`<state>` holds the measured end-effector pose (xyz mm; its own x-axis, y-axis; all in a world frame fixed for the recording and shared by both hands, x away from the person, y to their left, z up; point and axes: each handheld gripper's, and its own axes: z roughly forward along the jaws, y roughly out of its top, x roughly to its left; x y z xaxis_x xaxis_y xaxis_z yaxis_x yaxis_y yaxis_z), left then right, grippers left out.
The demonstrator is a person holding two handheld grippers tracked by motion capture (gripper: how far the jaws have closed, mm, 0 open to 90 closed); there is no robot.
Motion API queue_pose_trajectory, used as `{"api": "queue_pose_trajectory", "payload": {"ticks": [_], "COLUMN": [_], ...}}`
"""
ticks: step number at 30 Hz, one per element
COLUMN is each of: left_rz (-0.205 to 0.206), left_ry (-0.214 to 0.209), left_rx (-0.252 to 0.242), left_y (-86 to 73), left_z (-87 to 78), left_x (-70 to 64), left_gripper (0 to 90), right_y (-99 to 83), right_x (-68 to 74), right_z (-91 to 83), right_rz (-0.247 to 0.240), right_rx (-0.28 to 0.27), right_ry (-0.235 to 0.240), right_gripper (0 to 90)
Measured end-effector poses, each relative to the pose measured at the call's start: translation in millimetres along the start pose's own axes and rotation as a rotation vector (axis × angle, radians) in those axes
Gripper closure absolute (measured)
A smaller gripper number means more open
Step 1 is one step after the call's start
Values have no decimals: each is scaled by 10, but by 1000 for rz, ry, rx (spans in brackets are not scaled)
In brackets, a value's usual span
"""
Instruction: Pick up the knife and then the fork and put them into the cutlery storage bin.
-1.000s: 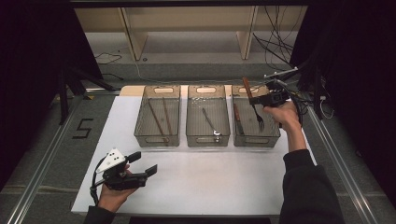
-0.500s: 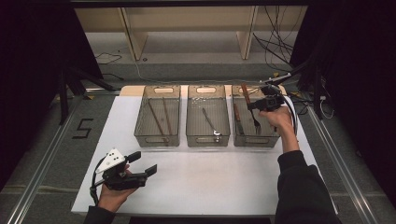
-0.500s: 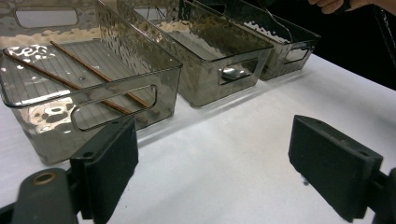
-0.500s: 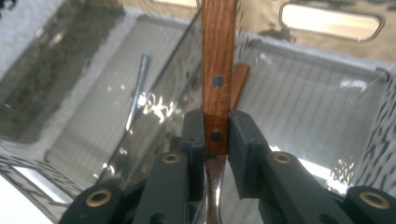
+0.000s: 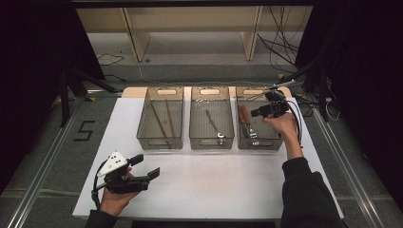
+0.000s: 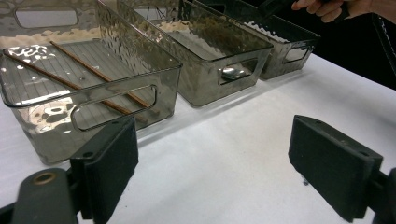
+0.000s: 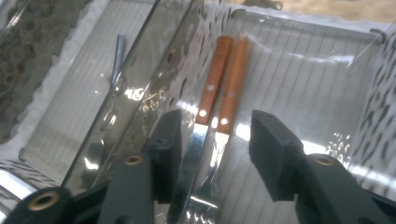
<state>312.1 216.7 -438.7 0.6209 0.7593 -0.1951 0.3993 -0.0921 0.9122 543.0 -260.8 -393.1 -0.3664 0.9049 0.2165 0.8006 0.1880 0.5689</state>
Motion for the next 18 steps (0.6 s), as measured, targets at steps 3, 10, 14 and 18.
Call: {"api": "queue_pose_trajectory", "payload": {"ticks": [3, 10, 14, 18], "left_rz": [1, -2, -2, 1], "left_ry": [0, -1, -3, -6], "left_rx": [0, 1, 2, 11], "left_y": [1, 1, 1, 0], "left_z": [1, 3, 5, 10], "left_x": [1, 0, 1, 2], "left_gripper": [156, 156, 156, 156], "right_y": [-8, -77, -164, -269], "right_x": [26, 177, 292, 384], "right_z": [-64, -224, -286, -335], "right_rz": [-15, -60, -88, -113], "right_rx": [-11, -74, -110, -137], "right_ry": [-4, 39, 91, 110], "right_gripper": [464, 366, 336, 318]}}
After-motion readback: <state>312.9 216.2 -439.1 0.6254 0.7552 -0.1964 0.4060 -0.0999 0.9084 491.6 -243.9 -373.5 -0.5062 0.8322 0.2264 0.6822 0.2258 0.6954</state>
